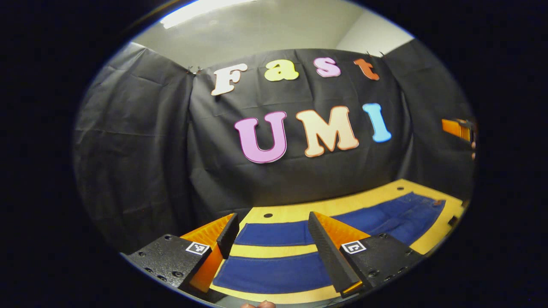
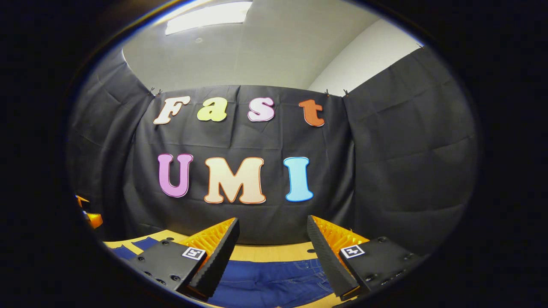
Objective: Grasp the waist and the cuffs of the jeans and fold them to make the two legs overlap; first hold the waist and fold one-third of the jeans toward the cuffs, then hold the cuffs and fold the remaining one-third in the same direction to finish folding.
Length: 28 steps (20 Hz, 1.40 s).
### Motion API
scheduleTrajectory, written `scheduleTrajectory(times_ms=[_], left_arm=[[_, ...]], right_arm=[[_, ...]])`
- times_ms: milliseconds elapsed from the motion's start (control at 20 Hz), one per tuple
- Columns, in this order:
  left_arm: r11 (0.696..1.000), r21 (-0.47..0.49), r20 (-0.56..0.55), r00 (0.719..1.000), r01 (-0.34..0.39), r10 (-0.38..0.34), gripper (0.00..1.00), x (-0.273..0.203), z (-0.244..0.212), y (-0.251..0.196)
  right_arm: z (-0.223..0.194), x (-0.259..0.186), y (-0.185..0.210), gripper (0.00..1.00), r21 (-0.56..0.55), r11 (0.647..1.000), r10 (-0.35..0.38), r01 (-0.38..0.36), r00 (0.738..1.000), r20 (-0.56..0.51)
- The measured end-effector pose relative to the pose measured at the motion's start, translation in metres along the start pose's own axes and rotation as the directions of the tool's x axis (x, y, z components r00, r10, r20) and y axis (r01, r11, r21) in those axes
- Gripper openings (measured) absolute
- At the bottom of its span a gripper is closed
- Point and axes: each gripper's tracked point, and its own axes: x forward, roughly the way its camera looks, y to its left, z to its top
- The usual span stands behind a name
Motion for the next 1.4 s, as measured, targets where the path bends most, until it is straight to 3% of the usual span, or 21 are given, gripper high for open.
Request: scheduleTrajectory(times_ms=[100, 300, 550, 850, 1300, 1350, 1400], left_arm=[[0.995, 0.099, -0.03, 0.999, 0.031, -0.028, 1.0, -0.002, -0.013, 0.004], [0.958, 0.262, -0.136, 0.988, 0.112, -0.078, 0.94, -0.004, -0.059, 0.002], [0.844, 0.481, -0.311, 0.946, 0.239, -0.091, 0.95, -0.01, -0.138, -0.001], [0.778, 0.518, -0.472, 0.877, 0.355, -0.087, 0.95, -0.017, -0.213, -0.004], [0.56, 0.629, -0.605, 0.792, 0.539, -0.084, 0.95, -0.01, -0.284, -0.004], [0.541, 0.628, -0.623, 0.778, 0.56, -0.083, 1.0, -0.011, -0.287, -0.003], [0.521, 0.639, -0.619, 0.78, 0.567, -0.089, 0.95, -0.009, -0.287, -0.004]], right_arm=[[-0.001, -0.003, 0.0, 0.99, 0.004, 1.0, -0.011, 0.011, 1.0, -0.008], [-0.002, -0.008, -0.005, 0.99, 0.001, 0.999, -0.033, 0.033, 0.999, -0.01], [-0.013, -0.016, -0.019, 0.99, -0.003, 0.997, -0.072, 0.072, 0.997, -0.04], [-0.024, -0.022, -0.033, 0.99, -0.022, 0.994, -0.107, 0.106, 0.992, -0.069], [-0.031, -0.032, -0.052, 0.98, -0.059, 0.985, -0.167, 0.162, 0.982, -0.085], [-0.029, -0.033, -0.056, 0.98, -0.063, 0.983, -0.179, 0.174, 0.981, -0.078], [-0.027, -0.033, -0.058, 0.98, -0.065, 0.981, -0.185, 0.181, 0.98, -0.071]])
